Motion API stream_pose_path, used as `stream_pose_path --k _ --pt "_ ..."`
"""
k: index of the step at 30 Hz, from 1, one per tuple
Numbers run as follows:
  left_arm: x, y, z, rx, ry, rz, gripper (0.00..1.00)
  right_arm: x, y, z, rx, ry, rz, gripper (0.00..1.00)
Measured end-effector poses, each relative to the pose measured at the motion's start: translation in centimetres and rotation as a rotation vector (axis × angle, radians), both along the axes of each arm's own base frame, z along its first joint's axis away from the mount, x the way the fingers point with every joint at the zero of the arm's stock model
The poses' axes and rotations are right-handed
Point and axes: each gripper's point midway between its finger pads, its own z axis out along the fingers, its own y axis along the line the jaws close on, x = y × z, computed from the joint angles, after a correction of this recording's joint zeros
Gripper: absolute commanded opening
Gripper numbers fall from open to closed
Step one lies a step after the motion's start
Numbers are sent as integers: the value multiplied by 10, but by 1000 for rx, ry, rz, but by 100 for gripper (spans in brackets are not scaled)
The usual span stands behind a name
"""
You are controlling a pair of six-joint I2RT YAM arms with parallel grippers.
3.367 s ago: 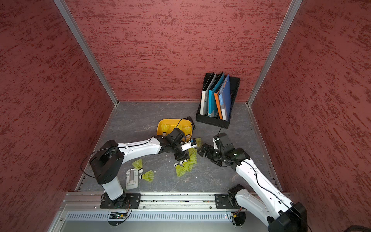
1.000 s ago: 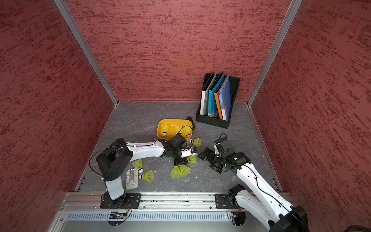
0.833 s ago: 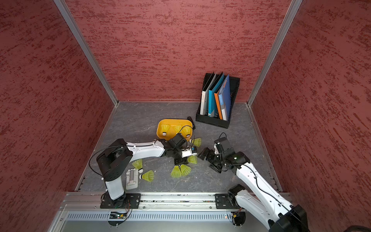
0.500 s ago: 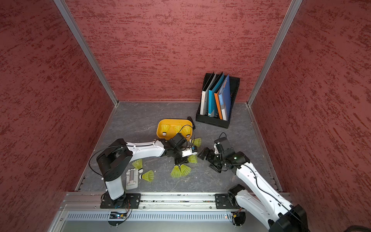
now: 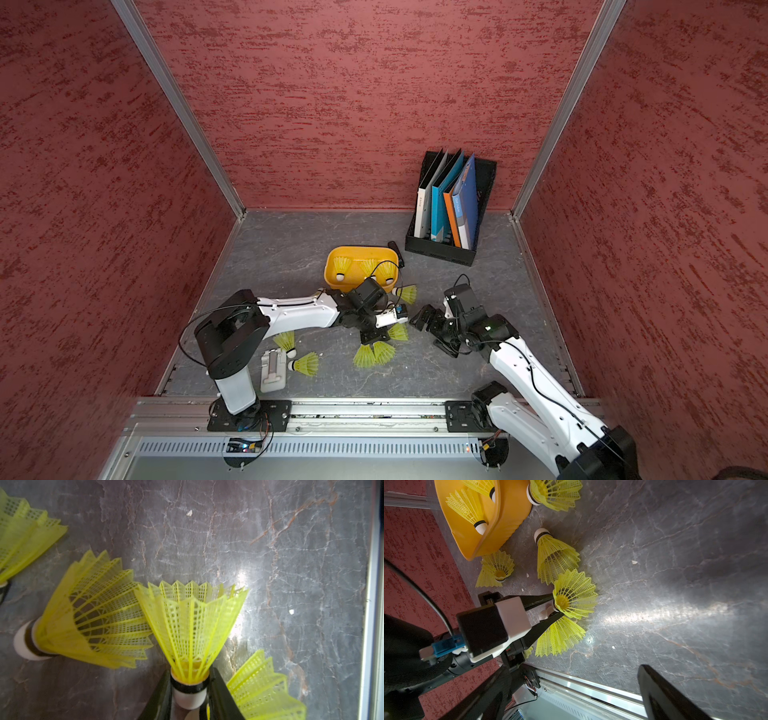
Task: Put the shuttlecocks into the storage box
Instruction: Pick up the shuttlecock at the center of the board, then place the shuttlecock in the storage box.
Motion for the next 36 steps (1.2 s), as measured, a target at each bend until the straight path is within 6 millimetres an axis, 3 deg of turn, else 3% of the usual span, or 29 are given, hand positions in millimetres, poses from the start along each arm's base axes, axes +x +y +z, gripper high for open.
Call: stream_pose_path --k 6,14,21,27,31,36 --pt "-5 -8 37 -82 -18 14 26 4 -3 10 2 -62 -12 99" --pt "4 -3 75 -172 20 125 27 30 1 47 10 -242 -1 98" --pt "55 19 124 -278 67 379 27 69 16 76 -22 -357 55 98" --pt "116 55 156 -336 129 689 25 101 31 72 -53 -364 94 97" --pt "146 76 152 -315 187 874 24 121 41 63 -76 -341 115 97" --pt "156 90 118 -205 315 1053 21 142 51 59 -96 -336 140 97"
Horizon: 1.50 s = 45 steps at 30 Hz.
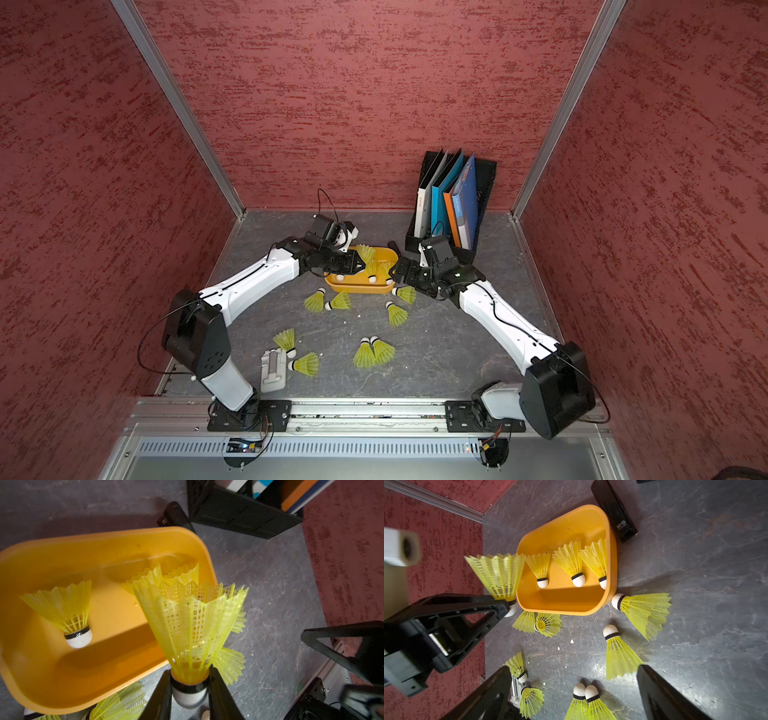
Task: Put the shuttlecocks into the storage box
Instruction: Place the shuttlecock in the storage box.
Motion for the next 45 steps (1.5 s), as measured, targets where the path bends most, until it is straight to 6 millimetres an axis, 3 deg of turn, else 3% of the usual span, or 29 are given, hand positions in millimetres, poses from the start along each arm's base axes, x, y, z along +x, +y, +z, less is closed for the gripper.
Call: stream_pose_path --k 5,9,16,22,29,40,45 --pt "-8 12 -31 64 151 104 21 9 5 3 -1 -13 12 97" --pt "-12 18 -38 84 203 163 20 9 6 0 -3 -6 18 97" --pt "-1 23 -53 107 248 228 16 14 12 -15 -4 23 42 97" --pt "12 33 -68 137 268 265 16 37 28 -26 -10 40 71 97" --pt "25 36 -71 141 271 283 15 53 44 -18 -1 6 95 97" --pt "32 33 -79 153 284 277 16 53 46 -16 1 2 100 97" --pt "32 33 -79 157 284 274 21 53 47 -16 1 3 100 97"
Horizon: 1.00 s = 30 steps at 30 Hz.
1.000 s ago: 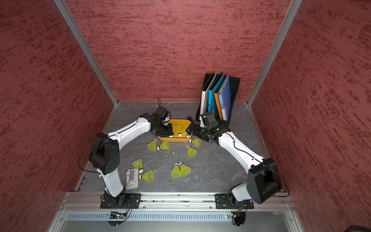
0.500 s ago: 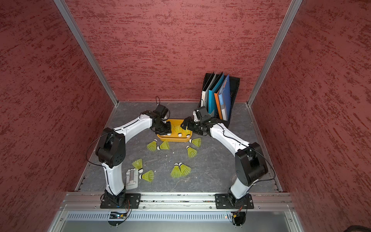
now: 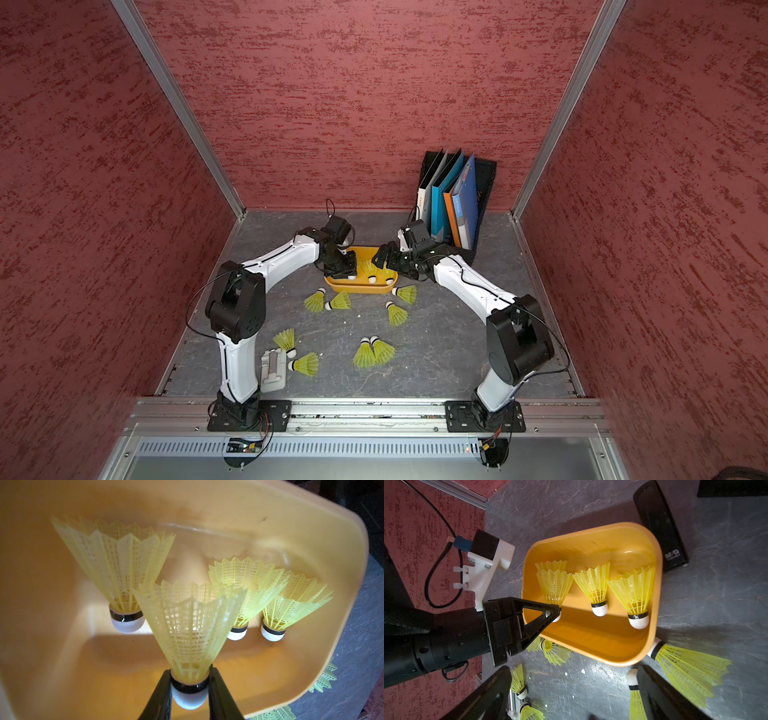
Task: Put the shuttlecocks into the storage box
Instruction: Place the shuttlecock in the storage box.
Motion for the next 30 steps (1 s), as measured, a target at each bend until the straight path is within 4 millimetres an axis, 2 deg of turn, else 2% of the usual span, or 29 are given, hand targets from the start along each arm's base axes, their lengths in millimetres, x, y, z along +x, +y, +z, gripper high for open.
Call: stream_pose_path --k 8,14,17,20,30 --pt "-1 -1 -9 13 14 -15 28 0 0 0 0 0 0 97" --pt "-2 -1 -16 25 24 -25 46 0 0 0 0 0 1 97" --pt "-1 0 -17 34 21 -23 51 0 0 0 0 1 1 97" --pt "-1 1 -18 40 19 -20 51 -2 0 -3 -3 6 1 97" --pt "-1 2 -18 44 14 -30 41 -3 -1 -6 -7 13 1 97"
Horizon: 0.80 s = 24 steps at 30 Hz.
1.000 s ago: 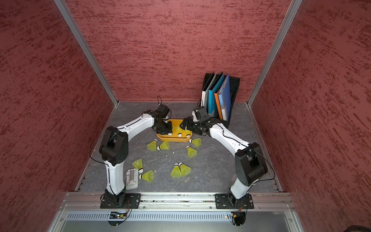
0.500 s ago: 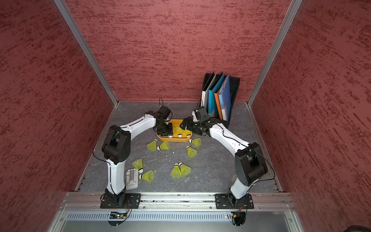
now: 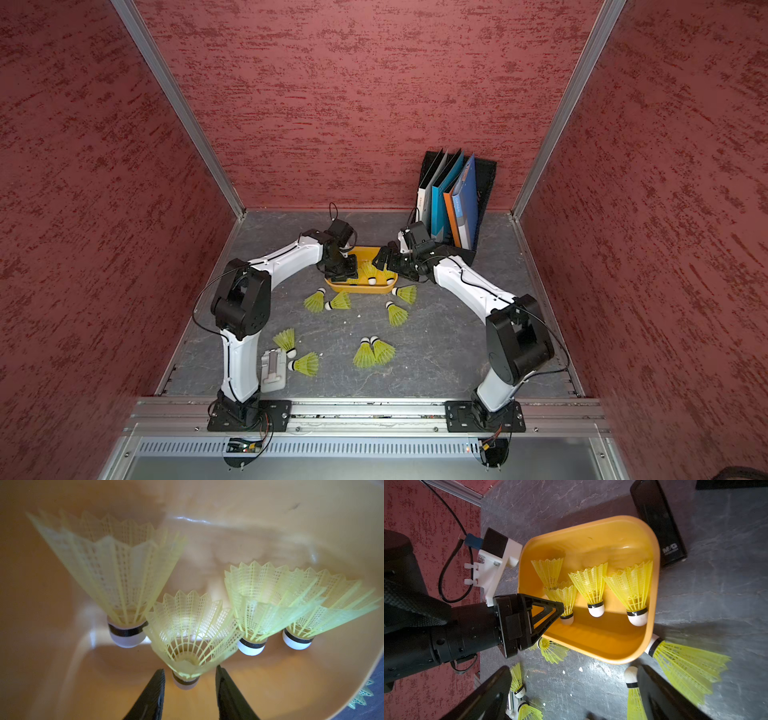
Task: Put the shuttlecocks into the storage box
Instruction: Place the shuttlecock in the storage box.
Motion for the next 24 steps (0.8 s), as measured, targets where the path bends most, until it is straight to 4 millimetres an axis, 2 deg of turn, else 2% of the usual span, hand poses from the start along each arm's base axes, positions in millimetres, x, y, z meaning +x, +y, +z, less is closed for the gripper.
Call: stream_pose_path --k 5,15,24 --pt "2 -1 -2 3 0 -6 38 0 0 0 0 0 0 97" --pt "23 -7 5 11 -53 -34 37 -6 -3 -10 -11 23 -1 97" --pt "24 -5 6 30 -60 -44 38 -8 -4 -8 -9 18 0 97"
